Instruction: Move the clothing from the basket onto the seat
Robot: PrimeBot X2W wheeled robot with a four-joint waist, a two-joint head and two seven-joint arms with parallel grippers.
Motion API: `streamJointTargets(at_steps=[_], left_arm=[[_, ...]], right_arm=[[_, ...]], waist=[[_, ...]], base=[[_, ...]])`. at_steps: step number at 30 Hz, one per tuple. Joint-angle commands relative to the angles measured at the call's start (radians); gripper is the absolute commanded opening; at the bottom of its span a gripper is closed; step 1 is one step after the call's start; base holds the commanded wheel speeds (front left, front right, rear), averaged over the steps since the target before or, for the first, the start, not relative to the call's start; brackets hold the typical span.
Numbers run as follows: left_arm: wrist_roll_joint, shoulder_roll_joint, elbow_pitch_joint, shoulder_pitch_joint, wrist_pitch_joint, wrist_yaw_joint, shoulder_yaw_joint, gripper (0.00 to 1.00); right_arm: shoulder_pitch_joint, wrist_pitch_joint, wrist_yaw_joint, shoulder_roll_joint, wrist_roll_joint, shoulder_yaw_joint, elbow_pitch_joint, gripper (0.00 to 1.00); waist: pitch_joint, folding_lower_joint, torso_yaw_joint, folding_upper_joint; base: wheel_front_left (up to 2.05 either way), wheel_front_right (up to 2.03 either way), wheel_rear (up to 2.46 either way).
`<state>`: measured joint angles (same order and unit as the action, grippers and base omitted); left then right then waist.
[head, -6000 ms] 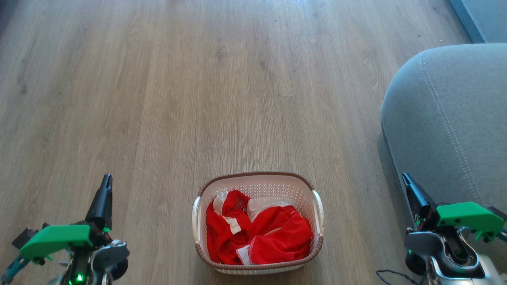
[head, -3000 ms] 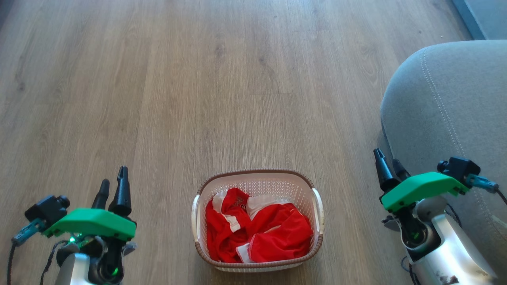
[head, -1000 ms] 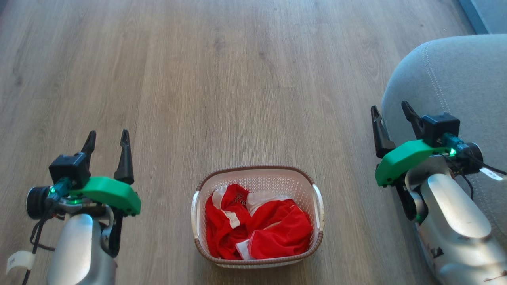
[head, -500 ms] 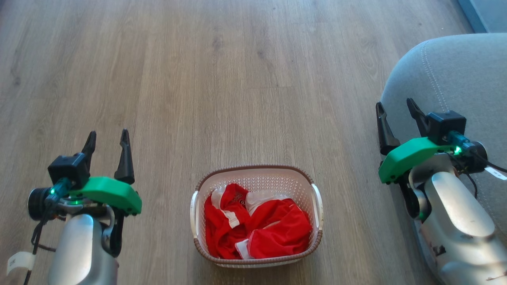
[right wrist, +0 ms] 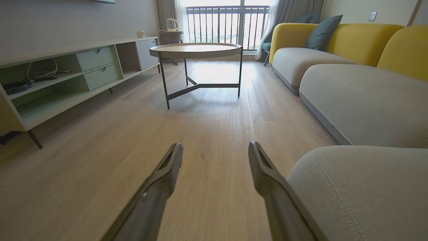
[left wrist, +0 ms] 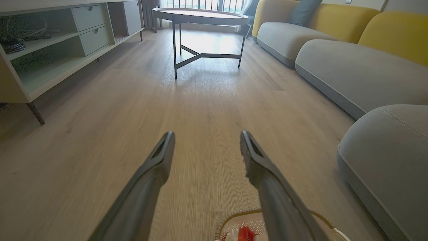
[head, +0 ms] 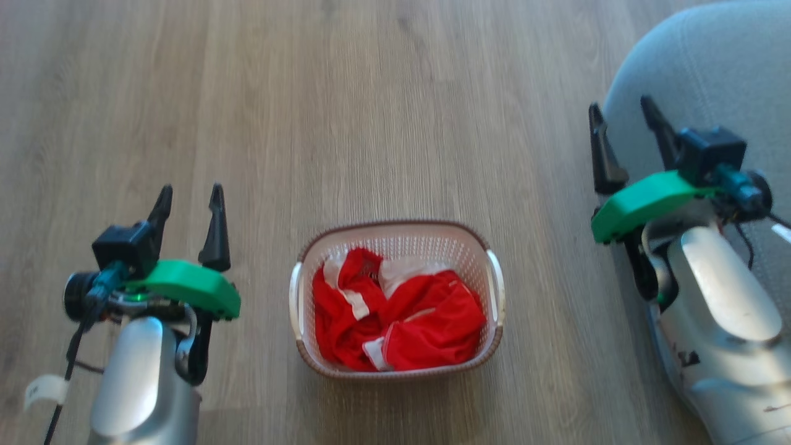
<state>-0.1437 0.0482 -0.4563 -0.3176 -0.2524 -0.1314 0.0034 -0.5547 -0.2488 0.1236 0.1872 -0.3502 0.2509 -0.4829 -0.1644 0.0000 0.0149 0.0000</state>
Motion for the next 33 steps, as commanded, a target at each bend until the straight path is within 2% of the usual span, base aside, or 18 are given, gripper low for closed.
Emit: streamJointTargets(at_steps=[1,11,16,26,33], left_arm=[[-0.006,0.013,0.037,-0.055,-0.009,0.001,0.020,1.00],[-0.040,0.005,0.038,-0.117,-0.009,0.001,-0.050,1.00],[-0.057,0.003,0.033,-0.153,-0.009,0.001,-0.120,1.00],[-0.101,0.002,-0.043,-0.251,-0.009,0.001,-0.367,1.00],[-0.127,0.015,-0.129,-0.346,-0.009,0.001,-0.601,1.00]], right_arm=[[-0.031,-0.013,0.007,0.006,0.008,0.005,0.036,1.00],[-0.092,-0.013,0.007,0.004,0.035,-0.028,0.113,1.00],[-0.134,-0.013,0.007,0.000,0.048,-0.038,0.156,1.00],[-0.213,-0.013,0.007,-0.003,0.064,-0.046,0.226,1.00],[-0.245,-0.013,0.007,-0.012,0.075,-0.034,0.254,1.00]], waist=[[-0.042,0.0000,0.005,0.0000],[-0.229,0.0000,0.015,0.0000],[-0.322,0.0000,0.023,0.0000],[-0.490,0.0000,0.045,0.0000],[-0.583,0.0000,0.074,0.0000]], base=[[0.00,0.00,0.00],[0.00,0.00,0.00],[0.00,0.00,0.00],[0.00,0.00,0.00],[0.00,0.00,0.00]])
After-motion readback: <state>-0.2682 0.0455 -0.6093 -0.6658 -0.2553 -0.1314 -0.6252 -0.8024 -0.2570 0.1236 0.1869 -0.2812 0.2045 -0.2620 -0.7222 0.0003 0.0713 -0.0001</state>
